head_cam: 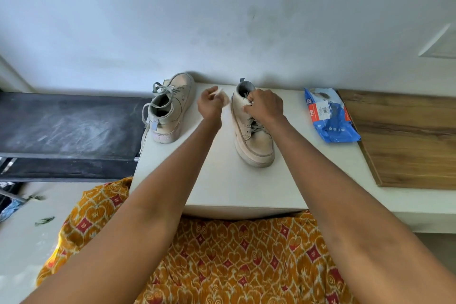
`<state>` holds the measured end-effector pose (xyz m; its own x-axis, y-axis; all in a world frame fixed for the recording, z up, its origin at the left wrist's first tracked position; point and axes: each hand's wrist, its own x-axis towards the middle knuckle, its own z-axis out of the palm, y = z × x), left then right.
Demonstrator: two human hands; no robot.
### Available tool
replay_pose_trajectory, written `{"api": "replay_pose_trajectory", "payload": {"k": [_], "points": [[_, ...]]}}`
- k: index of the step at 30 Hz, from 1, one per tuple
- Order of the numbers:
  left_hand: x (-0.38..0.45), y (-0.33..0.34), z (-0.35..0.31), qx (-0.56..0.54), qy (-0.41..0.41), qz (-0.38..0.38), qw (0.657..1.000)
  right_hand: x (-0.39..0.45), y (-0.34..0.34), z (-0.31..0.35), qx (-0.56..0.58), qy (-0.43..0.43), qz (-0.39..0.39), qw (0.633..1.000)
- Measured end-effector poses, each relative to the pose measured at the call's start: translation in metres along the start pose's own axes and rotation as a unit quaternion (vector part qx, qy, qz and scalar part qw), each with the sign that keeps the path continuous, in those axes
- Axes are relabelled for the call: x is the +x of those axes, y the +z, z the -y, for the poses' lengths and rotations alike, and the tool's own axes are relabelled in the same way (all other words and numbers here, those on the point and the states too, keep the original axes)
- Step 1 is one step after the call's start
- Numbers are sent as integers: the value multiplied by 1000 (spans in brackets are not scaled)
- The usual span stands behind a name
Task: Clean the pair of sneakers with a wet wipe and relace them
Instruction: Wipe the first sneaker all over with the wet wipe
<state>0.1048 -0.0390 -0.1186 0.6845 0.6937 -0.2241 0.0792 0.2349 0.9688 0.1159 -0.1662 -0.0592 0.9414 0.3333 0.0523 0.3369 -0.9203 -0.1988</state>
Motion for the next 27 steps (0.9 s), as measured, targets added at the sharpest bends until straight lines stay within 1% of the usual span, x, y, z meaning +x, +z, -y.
{"api": "replay_pose_trajectory", "payload": {"k": [3,5,8,10,12,16,19,21,23,27], "points": [[0,15,-2,81,15,64,995,-1,-2,1,-4,5,-2,1000],[-6,19,7,97,4,59,994,-1,2,1,-2,5,-14,1000],[-10,15,27,85,-63,29,994,-1,8,0,1,6,-19,1000],[-13,14,34,75,-68,27,994,0,8,0,5,6,-20,1000],[-17,15,33,95,-44,21,994,-2,7,0,9,7,-18,1000],[-14,19,10,149,36,0,988,-4,8,1,20,14,-21,999],[-3,19,-1,169,49,-15,984,-5,7,1,17,11,-24,1000],[-2,19,0,199,75,21,977,-4,8,0,17,10,-28,999],[-8,15,4,218,124,49,967,-3,10,-1,19,11,-34,999],[-38,-3,21,211,214,65,951,-5,11,-2,21,14,-37,999]]}}
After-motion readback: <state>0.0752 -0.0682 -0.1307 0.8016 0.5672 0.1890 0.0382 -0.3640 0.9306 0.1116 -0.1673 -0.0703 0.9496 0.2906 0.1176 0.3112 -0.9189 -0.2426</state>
